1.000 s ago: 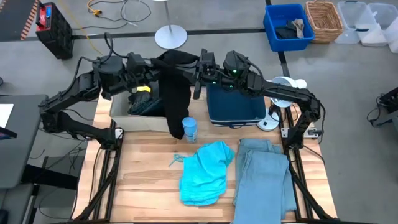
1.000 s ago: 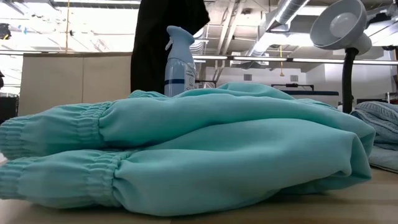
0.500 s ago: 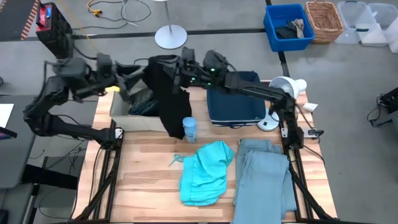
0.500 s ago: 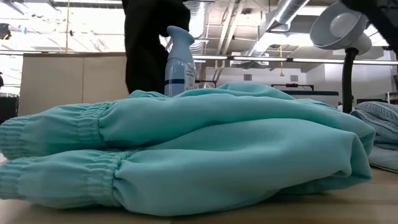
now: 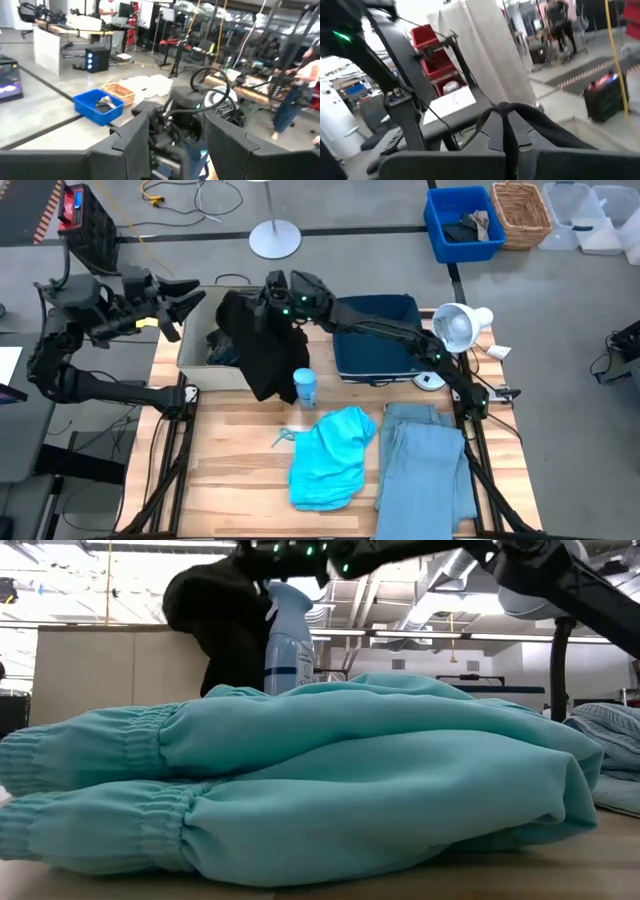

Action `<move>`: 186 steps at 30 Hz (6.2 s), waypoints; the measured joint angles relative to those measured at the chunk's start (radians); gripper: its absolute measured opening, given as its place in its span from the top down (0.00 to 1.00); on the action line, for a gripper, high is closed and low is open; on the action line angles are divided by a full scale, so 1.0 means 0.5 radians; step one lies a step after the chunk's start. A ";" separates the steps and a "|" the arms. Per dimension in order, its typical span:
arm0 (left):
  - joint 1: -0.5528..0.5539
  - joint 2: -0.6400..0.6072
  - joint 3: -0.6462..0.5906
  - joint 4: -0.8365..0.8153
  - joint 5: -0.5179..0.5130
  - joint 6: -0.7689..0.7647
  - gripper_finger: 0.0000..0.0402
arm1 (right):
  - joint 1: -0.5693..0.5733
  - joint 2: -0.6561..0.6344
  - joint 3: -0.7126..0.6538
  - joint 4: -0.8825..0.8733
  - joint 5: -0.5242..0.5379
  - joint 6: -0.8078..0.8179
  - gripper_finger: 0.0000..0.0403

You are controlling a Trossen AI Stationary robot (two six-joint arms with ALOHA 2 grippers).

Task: Sort clothes
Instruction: Put the black shirt into the laundry organizer

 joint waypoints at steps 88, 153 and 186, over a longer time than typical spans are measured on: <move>0.001 -0.026 -0.003 -0.257 -0.124 -0.020 0.55 | 0.258 -0.322 0.047 -0.331 0.567 -0.518 1.00; 0.001 -0.026 -0.003 -0.258 -0.122 0.064 0.55 | 0.311 -0.310 -0.261 -1.572 0.686 -0.512 0.97; 0.001 -0.026 -0.003 -0.257 -0.132 0.034 0.55 | 0.220 -0.305 0.041 0.077 0.364 -0.340 1.00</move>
